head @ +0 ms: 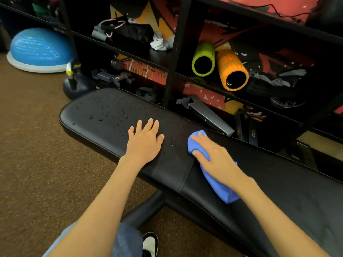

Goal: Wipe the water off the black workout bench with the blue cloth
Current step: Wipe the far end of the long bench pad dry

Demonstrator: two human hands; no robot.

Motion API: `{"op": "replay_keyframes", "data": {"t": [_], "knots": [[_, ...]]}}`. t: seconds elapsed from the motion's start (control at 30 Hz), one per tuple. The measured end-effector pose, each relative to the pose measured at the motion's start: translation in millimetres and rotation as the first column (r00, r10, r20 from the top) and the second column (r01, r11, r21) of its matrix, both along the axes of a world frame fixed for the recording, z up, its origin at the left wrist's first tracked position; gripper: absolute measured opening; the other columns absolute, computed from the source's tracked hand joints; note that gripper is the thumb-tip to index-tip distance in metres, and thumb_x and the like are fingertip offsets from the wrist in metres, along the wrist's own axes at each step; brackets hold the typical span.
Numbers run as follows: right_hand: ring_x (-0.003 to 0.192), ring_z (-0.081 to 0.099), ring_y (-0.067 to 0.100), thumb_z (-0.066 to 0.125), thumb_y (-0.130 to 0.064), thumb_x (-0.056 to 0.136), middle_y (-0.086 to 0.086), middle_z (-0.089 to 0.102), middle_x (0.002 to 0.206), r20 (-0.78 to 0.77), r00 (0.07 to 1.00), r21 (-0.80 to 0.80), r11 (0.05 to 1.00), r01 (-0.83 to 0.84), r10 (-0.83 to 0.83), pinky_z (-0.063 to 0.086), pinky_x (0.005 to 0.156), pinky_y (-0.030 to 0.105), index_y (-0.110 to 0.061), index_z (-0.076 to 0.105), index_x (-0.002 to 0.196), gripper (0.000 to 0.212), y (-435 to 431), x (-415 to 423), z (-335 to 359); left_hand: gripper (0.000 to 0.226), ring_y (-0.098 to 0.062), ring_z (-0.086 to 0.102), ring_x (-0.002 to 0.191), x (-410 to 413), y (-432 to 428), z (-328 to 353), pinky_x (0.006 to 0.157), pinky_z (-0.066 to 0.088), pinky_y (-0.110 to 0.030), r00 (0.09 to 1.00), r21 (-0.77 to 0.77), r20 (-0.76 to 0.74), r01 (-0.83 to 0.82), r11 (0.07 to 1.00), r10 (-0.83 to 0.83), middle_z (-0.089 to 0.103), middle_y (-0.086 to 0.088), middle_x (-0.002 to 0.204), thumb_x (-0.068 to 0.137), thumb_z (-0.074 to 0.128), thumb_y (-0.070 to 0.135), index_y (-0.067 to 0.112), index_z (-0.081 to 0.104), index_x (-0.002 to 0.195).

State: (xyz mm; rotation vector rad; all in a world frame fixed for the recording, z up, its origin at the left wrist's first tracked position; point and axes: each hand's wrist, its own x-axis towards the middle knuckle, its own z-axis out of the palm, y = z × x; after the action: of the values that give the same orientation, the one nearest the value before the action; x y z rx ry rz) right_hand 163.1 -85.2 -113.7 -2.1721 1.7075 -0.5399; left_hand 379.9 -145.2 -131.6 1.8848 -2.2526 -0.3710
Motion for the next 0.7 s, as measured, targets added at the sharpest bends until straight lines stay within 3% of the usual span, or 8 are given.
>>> {"op": "replay_keyframes", "data": {"t": [0.1,0.23,0.37,0.5,0.6,0.7], "knots": [[0.126,0.044,0.028,0.045,-0.031,0.097,0.006,0.041,0.145,-0.020,0.991,0.069,0.989,0.131,-0.130,0.036,0.099,0.035,-0.023,0.037,0.142,0.046,-39,-2,3,0.057,-0.033,0.001,0.146,1,1,0,0.115,0.005,-0.051,1.000,0.001,0.003,-0.003,1.000,0.003,0.008,-0.002,0.160,0.102,0.025,0.041,0.019,0.010,0.152],[0.119,0.046,0.037,0.043,-0.022,0.098,0.018,0.052,0.127,-0.033,0.990,0.078,0.988,0.136,-0.134,0.036,0.096,0.040,-0.012,0.054,0.124,0.030,-69,12,7,0.057,-0.033,0.001,0.146,-1,2,2,0.115,0.005,-0.052,1.000,0.008,-0.011,-0.001,1.000,0.001,0.008,-0.002,0.160,0.102,0.026,0.041,0.019,0.011,0.152],[0.124,0.045,0.034,0.042,-0.030,0.099,0.007,0.039,0.146,-0.045,0.996,0.078,0.993,0.085,-0.082,0.036,0.100,0.038,-0.021,0.041,0.141,0.043,-63,35,8,0.057,-0.033,0.001,0.145,-1,0,2,0.115,0.005,-0.052,1.000,0.002,-0.007,-0.016,1.000,0.016,0.008,-0.002,0.160,0.102,0.026,0.040,0.019,0.011,0.152],[0.136,0.034,0.022,0.044,-0.033,0.098,-0.004,0.030,0.153,-0.095,0.993,0.054,0.997,-0.063,0.068,0.026,0.110,0.033,-0.031,0.039,0.141,0.044,-28,37,1,0.057,-0.032,0.000,0.146,-3,1,0,0.115,0.005,-0.051,1.000,0.009,-0.011,-0.007,1.000,0.007,0.008,-0.002,0.160,0.102,0.027,0.040,0.019,0.011,0.152],[0.140,0.027,0.007,0.047,-0.030,0.097,-0.007,0.035,0.151,-0.037,0.985,0.051,0.985,-0.164,0.166,0.020,0.116,0.025,-0.032,0.042,0.139,0.042,-14,24,1,0.057,-0.032,0.001,0.146,-1,1,1,0.115,0.005,-0.051,1.000,0.006,-0.013,-0.002,1.000,0.002,0.008,-0.002,0.160,0.102,0.027,0.040,0.019,0.011,0.152],[0.136,0.036,0.013,0.050,-0.022,0.096,-0.002,0.044,0.146,-0.025,0.995,0.012,0.995,-0.099,0.099,0.028,0.113,0.033,-0.025,0.046,0.138,0.042,-29,12,4,0.057,-0.033,0.000,0.146,0,0,1,0.115,0.004,-0.051,1.000,0.011,-0.016,-0.002,1.000,0.002,0.007,-0.002,0.160,0.102,0.026,0.040,0.019,0.010,0.152]]}}
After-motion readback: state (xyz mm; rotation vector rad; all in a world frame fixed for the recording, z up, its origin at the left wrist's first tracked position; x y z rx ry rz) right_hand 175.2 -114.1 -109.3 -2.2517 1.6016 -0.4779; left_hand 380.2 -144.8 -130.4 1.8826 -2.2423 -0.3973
